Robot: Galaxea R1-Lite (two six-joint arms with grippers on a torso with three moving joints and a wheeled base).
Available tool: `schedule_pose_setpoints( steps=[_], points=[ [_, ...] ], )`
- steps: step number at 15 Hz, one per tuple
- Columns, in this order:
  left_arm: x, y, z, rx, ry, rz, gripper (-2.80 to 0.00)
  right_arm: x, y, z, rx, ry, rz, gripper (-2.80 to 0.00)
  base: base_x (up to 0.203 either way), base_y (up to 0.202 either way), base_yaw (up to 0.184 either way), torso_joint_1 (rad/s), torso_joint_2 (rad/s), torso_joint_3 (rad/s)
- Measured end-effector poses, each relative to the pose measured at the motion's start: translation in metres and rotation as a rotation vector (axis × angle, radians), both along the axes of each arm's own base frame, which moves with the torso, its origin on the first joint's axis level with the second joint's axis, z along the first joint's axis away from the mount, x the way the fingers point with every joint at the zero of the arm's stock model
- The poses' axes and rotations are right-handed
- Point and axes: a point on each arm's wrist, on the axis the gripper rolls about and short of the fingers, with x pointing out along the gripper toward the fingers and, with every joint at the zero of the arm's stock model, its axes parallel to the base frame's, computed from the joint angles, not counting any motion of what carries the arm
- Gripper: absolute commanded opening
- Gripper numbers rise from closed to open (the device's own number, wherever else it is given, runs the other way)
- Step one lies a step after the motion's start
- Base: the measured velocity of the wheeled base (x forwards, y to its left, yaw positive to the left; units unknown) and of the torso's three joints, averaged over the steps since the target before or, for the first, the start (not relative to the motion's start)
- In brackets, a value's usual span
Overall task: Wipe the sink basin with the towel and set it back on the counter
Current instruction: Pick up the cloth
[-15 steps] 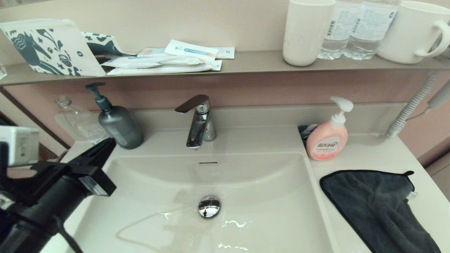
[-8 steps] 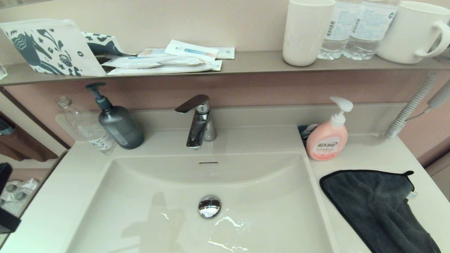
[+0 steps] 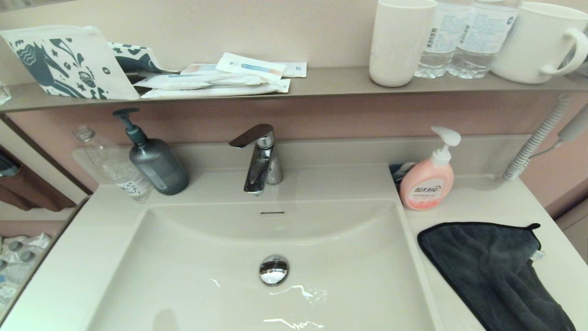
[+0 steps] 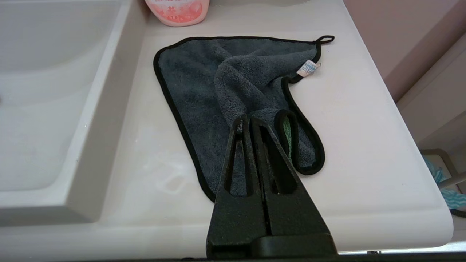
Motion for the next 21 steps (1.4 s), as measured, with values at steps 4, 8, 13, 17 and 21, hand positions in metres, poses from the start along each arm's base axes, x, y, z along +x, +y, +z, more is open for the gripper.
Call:
schedule_pose_setpoints(
  steps=[4,8,13,17,21],
  points=[
    [-0.006,-0.002,-0.029,-0.074,0.011,-0.142,-2.80,0.000,0.000,0.000,0.000,0.000,-0.001,-2.80,0.000,0.000,0.000,0.000,0.00,0.000],
    [0.000,-0.006,-0.049,-0.125,0.066,-0.317,-2.80,0.000,0.000,0.000,0.000,0.000,0.000,-2.80,0.000,0.000,0.000,0.000,0.00,0.000],
    [0.001,-0.007,-0.063,-0.138,0.181,-0.336,-2.80,0.000,0.000,0.000,0.000,0.000,0.000,-2.80,0.000,0.000,0.000,0.000,0.00,0.000],
    [0.001,-0.007,-0.068,-0.166,0.228,-0.336,-2.80,0.000,0.000,0.000,0.000,0.000,0.000,-2.80,0.000,0.000,0.000,0.000,0.00,0.000],
    [0.001,-0.007,-0.068,-0.172,0.227,-0.337,-2.80,0.000,0.000,0.000,-0.013,0.000,0.001,-2.80,0.000,0.000,0.000,0.000,0.00,0.000]
  ],
)
